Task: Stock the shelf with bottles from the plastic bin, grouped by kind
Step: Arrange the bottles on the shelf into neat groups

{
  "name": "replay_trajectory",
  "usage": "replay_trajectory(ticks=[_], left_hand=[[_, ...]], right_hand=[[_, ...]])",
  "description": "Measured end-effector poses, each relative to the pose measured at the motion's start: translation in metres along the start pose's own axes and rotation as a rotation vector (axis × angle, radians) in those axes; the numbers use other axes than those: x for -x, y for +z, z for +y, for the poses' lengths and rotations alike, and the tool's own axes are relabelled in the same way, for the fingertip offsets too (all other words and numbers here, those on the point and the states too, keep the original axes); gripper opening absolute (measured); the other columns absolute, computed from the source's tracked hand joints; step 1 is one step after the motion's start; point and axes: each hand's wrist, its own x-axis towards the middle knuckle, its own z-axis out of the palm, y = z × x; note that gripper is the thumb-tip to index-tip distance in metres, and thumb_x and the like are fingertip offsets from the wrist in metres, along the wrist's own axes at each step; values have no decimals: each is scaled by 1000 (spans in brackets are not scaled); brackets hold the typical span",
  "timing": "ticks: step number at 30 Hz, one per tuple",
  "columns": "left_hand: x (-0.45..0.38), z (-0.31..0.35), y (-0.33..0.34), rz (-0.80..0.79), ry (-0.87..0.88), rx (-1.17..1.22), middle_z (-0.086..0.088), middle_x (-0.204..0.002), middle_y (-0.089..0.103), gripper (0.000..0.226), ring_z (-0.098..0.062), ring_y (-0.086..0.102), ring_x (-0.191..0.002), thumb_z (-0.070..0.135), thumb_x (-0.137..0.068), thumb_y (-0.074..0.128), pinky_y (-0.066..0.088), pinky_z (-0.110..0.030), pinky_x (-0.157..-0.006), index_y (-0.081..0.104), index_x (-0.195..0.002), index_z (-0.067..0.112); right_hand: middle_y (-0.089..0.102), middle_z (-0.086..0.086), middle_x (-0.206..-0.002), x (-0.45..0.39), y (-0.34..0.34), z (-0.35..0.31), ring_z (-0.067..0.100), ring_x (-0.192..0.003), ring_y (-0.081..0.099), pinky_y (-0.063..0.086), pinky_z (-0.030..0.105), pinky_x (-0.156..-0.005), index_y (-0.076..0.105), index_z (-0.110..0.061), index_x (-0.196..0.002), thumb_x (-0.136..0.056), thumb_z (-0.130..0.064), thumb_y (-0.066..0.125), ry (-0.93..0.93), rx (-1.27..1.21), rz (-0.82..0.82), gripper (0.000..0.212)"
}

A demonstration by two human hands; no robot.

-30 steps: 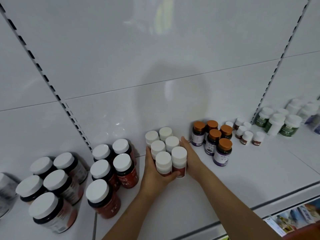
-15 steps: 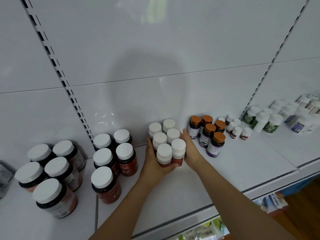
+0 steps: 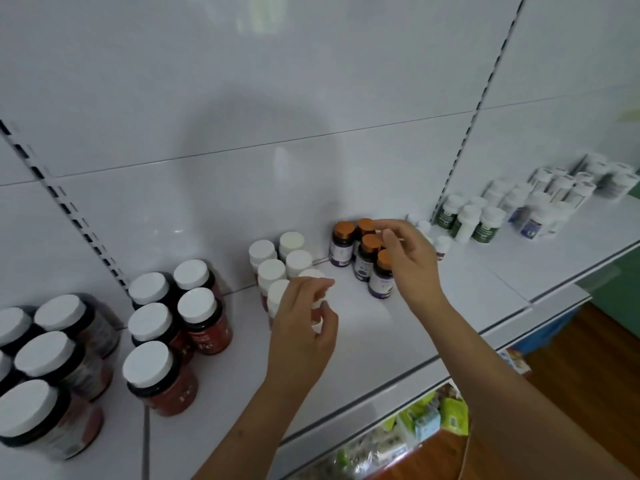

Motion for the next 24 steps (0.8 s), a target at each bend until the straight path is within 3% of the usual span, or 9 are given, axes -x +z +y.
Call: replay_trajectory(ticks=[3,5,8,10,12,14,19,24], left_hand=[[-7,2,34,-73,20,-30,9,-105,57,30,-8,58,-101,5,-87,57,50,-21,-83,61,-114,16],[-10,1,63,-88,-29,-47,10,-111,54,38,-4,53,-105,10,-87,61,47,-22,-90,56,-123,19],[-12,-5,113,-95,-168,-62,10,-132,41,69,-2,41,-123,23,-85,69,36,-18,-104,35,-146,20],[-16,-12,146,-101,-291,-94,7,-150,28,95,-6,24,-140,34,-81,74,27,-23,-114,15,-155,19],[-24,-19,169,-108,-393,-137,0,-161,13,112,-12,10,-149,41,-78,76,22,-30,-120,0,-157,17],[-30,-27,181,-108,-452,-152,0,-165,4,117,-7,1,-149,38,-79,78,19,-32,-122,-6,-156,15],[-48,-50,182,-41,-500,-33,13,-155,35,106,-4,35,-142,35,-75,76,41,-41,-112,9,-157,24],[-51,-51,172,-33,-463,-45,20,-149,42,102,-1,41,-137,28,-74,83,42,-39,-111,20,-154,31]], right_hand=[[67,-10,-111,-25,-28,16,6,-102,63,46,17,-85,69,-22,-108,-100,-15,49,95,76,70,23],[65,-9,-113,-44,-42,33,8,-100,61,43,13,-80,66,-22,-115,-99,-18,50,165,137,22,23],[59,-8,-120,-64,-53,63,6,-105,54,38,-1,-72,58,-20,-128,-100,-24,52,290,159,-128,29],[57,-7,-126,-72,-54,83,5,-112,52,39,2,-80,54,-21,-131,-99,-26,55,381,104,-226,33],[56,-7,-125,-78,-50,100,8,-114,50,39,18,-94,53,-24,-131,-99,-32,55,429,83,-329,33],[56,-9,-118,-77,-45,113,10,-114,51,35,24,-92,55,-31,-125,-101,-39,48,453,61,-422,26],[58,-19,-124,-69,-38,126,0,-116,51,36,11,-88,54,-38,-130,-99,-51,45,443,-162,-519,35],[44,-44,-126,-65,-27,141,-31,-111,40,32,-5,-89,33,-50,-142,-95,-58,40,389,-275,-646,48]])
